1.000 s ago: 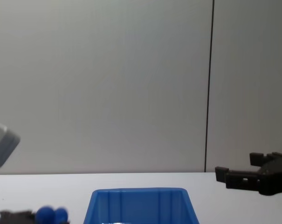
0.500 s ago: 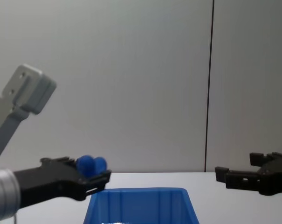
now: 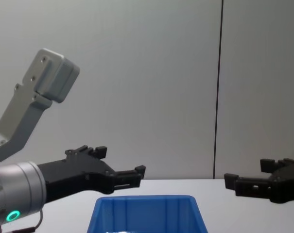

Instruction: Pick up the two dolls from the table and place them into the box.

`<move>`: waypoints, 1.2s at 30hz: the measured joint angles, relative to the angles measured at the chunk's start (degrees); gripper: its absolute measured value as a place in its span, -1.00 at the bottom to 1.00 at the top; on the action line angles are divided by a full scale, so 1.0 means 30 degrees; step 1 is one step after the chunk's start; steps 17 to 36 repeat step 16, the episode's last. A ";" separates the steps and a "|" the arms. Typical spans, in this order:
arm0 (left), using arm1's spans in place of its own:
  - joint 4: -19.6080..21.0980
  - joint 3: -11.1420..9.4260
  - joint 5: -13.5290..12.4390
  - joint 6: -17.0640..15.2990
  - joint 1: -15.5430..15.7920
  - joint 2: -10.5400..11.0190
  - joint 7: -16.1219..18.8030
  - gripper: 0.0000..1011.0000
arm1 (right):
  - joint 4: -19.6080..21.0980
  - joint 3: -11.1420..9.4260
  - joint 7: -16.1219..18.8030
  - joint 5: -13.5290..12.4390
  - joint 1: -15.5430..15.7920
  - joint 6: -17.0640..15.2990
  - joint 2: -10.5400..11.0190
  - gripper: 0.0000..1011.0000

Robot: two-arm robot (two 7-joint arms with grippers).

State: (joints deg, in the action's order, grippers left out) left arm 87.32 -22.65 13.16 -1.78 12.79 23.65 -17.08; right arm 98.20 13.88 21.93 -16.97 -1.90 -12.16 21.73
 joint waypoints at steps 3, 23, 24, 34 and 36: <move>0.0037 -0.0045 0.0013 0.0167 0.0000 -0.0077 0.0069 0.98 | 0.0000 0.0000 -0.0001 -0.0001 0.0000 0.0000 0.0000 0.98; 0.0228 -0.0151 0.0156 0.0697 -0.0047 -0.0301 0.0405 0.98 | 0.0000 0.0000 -0.0001 0.0000 0.0001 0.0000 0.0000 0.98; 0.0228 -0.0151 0.0156 0.0697 -0.0047 -0.0301 0.0405 0.98 | 0.0000 0.0000 -0.0001 0.0000 0.0001 0.0000 0.0000 0.98; 0.0228 -0.0151 0.0156 0.0697 -0.0047 -0.0301 0.0405 0.98 | 0.0000 0.0000 -0.0001 0.0000 0.0001 0.0000 0.0000 0.98; 0.0228 -0.0151 0.0156 0.0697 -0.0047 -0.0301 0.0405 0.98 | 0.0000 0.0000 -0.0001 0.0000 0.0001 0.0000 0.0000 0.98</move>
